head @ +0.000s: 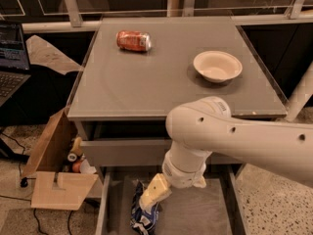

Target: Pick blue chip bag from middle drawer and place on counter

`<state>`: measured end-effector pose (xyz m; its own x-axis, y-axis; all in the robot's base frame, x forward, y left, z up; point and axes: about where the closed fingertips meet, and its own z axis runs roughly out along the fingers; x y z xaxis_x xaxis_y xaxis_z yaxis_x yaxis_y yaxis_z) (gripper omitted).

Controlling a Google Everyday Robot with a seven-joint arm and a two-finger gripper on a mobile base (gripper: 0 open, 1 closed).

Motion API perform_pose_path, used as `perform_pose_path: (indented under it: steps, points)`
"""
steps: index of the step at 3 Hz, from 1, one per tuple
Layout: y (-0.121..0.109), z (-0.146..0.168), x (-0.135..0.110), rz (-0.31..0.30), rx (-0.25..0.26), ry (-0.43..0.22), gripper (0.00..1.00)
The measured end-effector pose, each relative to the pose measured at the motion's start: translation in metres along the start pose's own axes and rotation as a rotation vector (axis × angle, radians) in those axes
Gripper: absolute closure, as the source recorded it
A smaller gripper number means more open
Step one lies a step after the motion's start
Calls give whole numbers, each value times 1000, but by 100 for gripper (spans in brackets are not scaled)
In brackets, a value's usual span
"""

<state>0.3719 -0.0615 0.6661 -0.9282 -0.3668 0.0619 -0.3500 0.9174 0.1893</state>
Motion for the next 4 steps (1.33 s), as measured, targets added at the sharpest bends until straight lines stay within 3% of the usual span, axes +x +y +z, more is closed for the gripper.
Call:
perform_pose_path:
  steps: [1, 2, 3, 4]
  points:
    - [3, 72, -22, 42, 19, 50, 0]
    - [3, 75, -24, 47, 18, 49, 0]
    - [5, 75, -21, 131, 22, -34, 0]
    - [-2, 68, 13, 246, 68, -198, 0]
